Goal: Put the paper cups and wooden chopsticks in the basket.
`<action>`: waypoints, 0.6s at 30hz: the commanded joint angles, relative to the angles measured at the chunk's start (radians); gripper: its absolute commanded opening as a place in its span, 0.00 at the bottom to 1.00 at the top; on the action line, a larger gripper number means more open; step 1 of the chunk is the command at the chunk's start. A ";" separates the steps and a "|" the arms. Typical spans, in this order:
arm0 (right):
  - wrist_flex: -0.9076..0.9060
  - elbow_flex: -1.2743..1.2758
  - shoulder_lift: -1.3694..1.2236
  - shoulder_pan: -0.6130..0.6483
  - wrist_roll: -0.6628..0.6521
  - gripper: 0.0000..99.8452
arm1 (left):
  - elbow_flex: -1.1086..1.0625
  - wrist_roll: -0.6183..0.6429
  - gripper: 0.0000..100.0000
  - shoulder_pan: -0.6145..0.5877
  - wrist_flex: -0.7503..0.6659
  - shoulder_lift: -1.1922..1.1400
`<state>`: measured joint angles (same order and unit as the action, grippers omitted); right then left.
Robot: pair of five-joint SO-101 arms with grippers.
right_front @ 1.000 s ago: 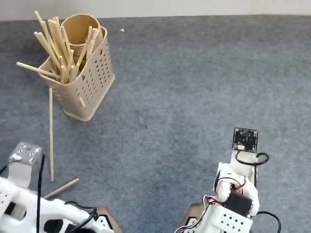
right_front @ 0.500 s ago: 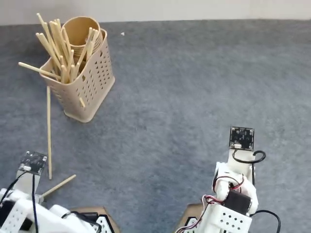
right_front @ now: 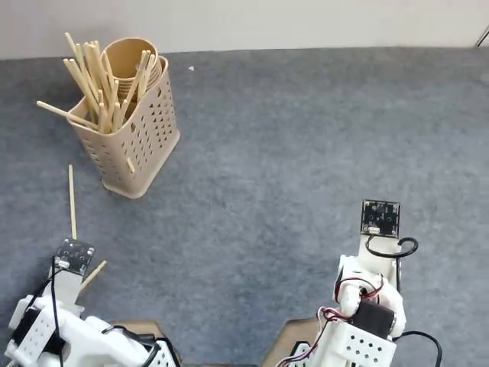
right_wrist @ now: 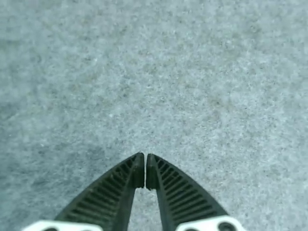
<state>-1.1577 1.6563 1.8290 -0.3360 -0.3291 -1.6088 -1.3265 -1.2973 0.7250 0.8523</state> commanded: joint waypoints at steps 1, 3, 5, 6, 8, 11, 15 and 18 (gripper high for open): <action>0.015 0.036 0.005 0.012 -0.009 0.03 | 0.085 -0.557 0.01 0.005 0.146 -0.007; 0.015 0.036 0.005 0.012 -0.009 0.03 | 0.197 -0.557 0.01 0.008 0.318 -0.007; 0.015 0.036 0.005 0.012 -0.009 0.03 | 0.335 -0.559 0.00 0.010 0.516 -0.005; 0.015 0.036 0.005 0.012 -0.009 0.03 | 0.412 -0.559 0.00 0.010 0.620 -0.005; 0.015 0.036 0.005 0.012 -0.009 0.03 | 0.567 -0.559 0.00 0.033 0.827 -0.005; 0.015 0.036 0.005 0.012 -0.009 0.03 | 0.774 -0.537 0.00 0.088 1.077 -0.004; 0.015 0.036 0.005 0.013 -0.009 0.03 | 0.934 -0.215 0.00 0.262 1.017 0.038; 0.015 0.036 0.005 0.013 -0.009 0.03 | 1.035 -0.006 0.00 0.417 0.982 0.090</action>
<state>-1.1561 1.6563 1.8274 -0.3330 -0.3291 -0.6974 -1.3218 -1.0303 1.7177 0.8968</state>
